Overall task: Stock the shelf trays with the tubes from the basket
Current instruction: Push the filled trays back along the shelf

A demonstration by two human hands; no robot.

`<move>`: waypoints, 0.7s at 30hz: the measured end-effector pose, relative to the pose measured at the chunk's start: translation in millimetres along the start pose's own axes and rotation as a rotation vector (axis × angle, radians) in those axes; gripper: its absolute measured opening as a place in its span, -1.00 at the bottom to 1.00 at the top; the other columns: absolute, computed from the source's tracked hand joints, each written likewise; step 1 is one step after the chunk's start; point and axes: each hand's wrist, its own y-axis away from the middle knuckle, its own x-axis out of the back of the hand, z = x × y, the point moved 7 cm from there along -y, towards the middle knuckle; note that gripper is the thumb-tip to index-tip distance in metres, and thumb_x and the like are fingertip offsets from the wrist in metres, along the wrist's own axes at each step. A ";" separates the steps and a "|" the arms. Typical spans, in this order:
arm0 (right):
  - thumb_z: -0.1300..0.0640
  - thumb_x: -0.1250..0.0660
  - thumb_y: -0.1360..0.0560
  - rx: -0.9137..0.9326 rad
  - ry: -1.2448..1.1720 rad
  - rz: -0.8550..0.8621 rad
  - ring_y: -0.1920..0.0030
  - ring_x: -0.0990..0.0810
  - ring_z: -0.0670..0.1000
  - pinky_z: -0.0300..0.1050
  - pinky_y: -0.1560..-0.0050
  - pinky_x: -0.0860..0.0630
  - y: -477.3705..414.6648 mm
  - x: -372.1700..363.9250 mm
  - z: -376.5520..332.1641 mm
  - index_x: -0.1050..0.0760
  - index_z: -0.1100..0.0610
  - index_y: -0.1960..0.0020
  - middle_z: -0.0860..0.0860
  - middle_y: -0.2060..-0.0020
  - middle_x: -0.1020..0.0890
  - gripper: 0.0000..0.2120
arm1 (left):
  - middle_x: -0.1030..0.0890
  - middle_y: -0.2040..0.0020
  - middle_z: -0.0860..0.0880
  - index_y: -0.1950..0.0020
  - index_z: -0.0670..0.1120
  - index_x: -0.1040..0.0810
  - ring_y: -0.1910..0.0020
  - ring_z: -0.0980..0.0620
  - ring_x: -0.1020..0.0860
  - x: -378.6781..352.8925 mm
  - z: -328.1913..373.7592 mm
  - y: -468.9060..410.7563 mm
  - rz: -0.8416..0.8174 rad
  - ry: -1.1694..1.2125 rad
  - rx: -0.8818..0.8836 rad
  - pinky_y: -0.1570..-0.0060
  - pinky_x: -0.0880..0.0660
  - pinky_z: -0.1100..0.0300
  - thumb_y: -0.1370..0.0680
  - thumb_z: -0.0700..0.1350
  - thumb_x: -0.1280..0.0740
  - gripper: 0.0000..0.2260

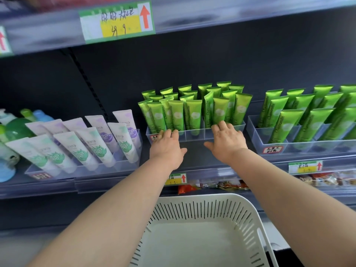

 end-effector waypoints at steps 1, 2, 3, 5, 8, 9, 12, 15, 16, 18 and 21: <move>-0.20 -0.18 -0.54 0.001 0.001 0.000 -0.24 -0.35 0.13 0.08 -0.10 -0.39 4.0 0.0 -0.9 -0.30 0.12 -0.31 0.06 -0.21 -0.36 -0.50 | -0.16 -0.53 -0.07 -0.56 -0.06 -0.06 -0.53 -0.13 -0.08 0.2 -0.1 4.0 0.000 -0.001 -0.003 -0.44 -0.20 -0.02 -0.60 0.16 -0.21 -0.37; -0.21 -0.18 -0.53 0.001 0.003 0.001 -0.24 -0.35 0.13 0.08 -0.10 -0.40 8.4 -0.1 -2.1 -0.29 0.12 -0.31 0.07 -0.21 -0.36 -0.49 | -0.16 -0.53 -0.06 -0.56 -0.06 -0.06 -0.53 -0.13 -0.08 0.3 -0.5 8.0 0.001 -0.001 -0.005 -0.45 -0.19 -0.02 -0.60 0.15 -0.21 -0.37; -0.21 -0.19 -0.53 0.001 0.005 0.005 -0.24 -0.35 0.13 0.08 -0.10 -0.40 13.0 -0.5 -3.3 -0.29 0.12 -0.30 0.07 -0.20 -0.35 -0.49 | -0.16 -0.53 -0.06 -0.56 -0.06 -0.06 -0.53 -0.13 -0.08 0.1 -0.8 12.2 0.004 0.001 -0.008 -0.45 -0.18 -0.02 -0.59 0.15 -0.21 -0.37; -0.22 -0.20 -0.52 0.004 0.015 0.017 -0.23 -0.35 0.13 0.07 -0.09 -0.40 23.1 -2.1 -5.5 -0.29 0.12 -0.30 0.06 -0.20 -0.35 -0.48 | -0.15 -0.53 -0.06 -0.56 -0.06 -0.06 -0.53 -0.13 -0.08 -0.8 -1.5 21.0 0.011 0.002 -0.016 -0.47 -0.16 -0.02 -0.59 0.15 -0.22 -0.36; -0.23 -0.21 -0.51 0.013 0.028 0.031 -0.23 -0.34 0.12 0.06 -0.09 -0.41 36.6 -3.6 -8.6 -0.28 0.11 -0.29 0.06 -0.20 -0.35 -0.47 | -0.15 -0.53 -0.07 -0.56 -0.07 -0.05 -0.53 -0.13 -0.07 -1.9 -2.4 33.5 0.014 0.001 -0.021 -0.47 -0.15 -0.02 -0.59 0.15 -0.23 -0.36; -0.23 -0.22 -0.51 0.013 0.026 0.034 -0.23 -0.34 0.12 0.06 -0.09 -0.41 39.9 -3.4 -9.0 -0.27 0.11 -0.30 0.05 -0.20 -0.34 -0.46 | -0.15 -0.53 -0.07 -0.56 -0.07 -0.05 -0.53 -0.13 -0.07 -2.2 -2.5 37.1 0.014 0.003 -0.020 -0.47 -0.15 -0.02 -0.59 0.15 -0.23 -0.35; -0.23 -0.23 -0.50 0.013 0.019 0.038 -0.24 -0.34 0.11 0.07 -0.11 -0.42 51.4 -2.2 -10.8 -0.26 0.11 -0.32 0.05 -0.21 -0.34 -0.45 | -0.15 -0.53 -0.06 -0.56 -0.06 -0.05 -0.54 -0.13 -0.06 -2.1 -2.3 50.7 0.014 0.014 -0.021 -0.46 -0.17 -0.02 -0.58 0.15 -0.24 -0.34; -0.24 -0.23 -0.50 0.012 0.012 0.043 -0.25 -0.34 0.11 0.06 -0.12 -0.42 61.9 -1.1 -12.2 -0.26 0.10 -0.33 0.04 -0.22 -0.34 -0.44 | -0.15 -0.53 -0.06 -0.56 -0.06 -0.04 -0.54 -0.13 -0.06 -2.2 -2.3 63.8 0.020 0.019 -0.028 -0.46 -0.17 -0.02 -0.58 0.15 -0.25 -0.33; -0.24 -0.23 -0.50 0.012 0.014 0.044 -0.25 -0.33 0.11 0.06 -0.12 -0.43 65.2 -0.9 -12.8 -0.26 0.10 -0.34 0.04 -0.22 -0.34 -0.43 | -0.15 -0.54 -0.05 -0.57 -0.06 -0.04 -0.54 -0.13 -0.06 -2.1 -2.4 67.6 0.022 0.019 -0.030 -0.47 -0.17 -0.02 -0.58 0.15 -0.25 -0.33; -0.24 -0.23 -0.50 0.015 0.021 0.048 -0.25 -0.33 0.10 0.05 -0.11 -0.43 71.9 -0.7 -13.8 -0.25 0.10 -0.35 0.04 -0.23 -0.34 -0.42 | -0.14 -0.54 -0.04 -0.57 -0.06 -0.03 -0.54 -0.12 -0.05 -2.2 -3.0 74.0 0.020 0.026 -0.032 -0.47 -0.15 -0.02 -0.58 0.15 -0.25 -0.33; -0.24 -0.24 -0.49 0.018 0.024 0.056 -0.26 -0.33 0.10 0.05 -0.12 -0.43 79.5 0.1 -15.0 -0.24 0.10 -0.37 0.04 -0.24 -0.34 -0.40 | -0.14 -0.55 -0.04 -0.57 -0.06 -0.03 -0.54 -0.11 -0.04 -1.5 -3.2 80.7 0.016 0.032 -0.033 -0.48 -0.13 -0.01 -0.58 0.15 -0.25 -0.32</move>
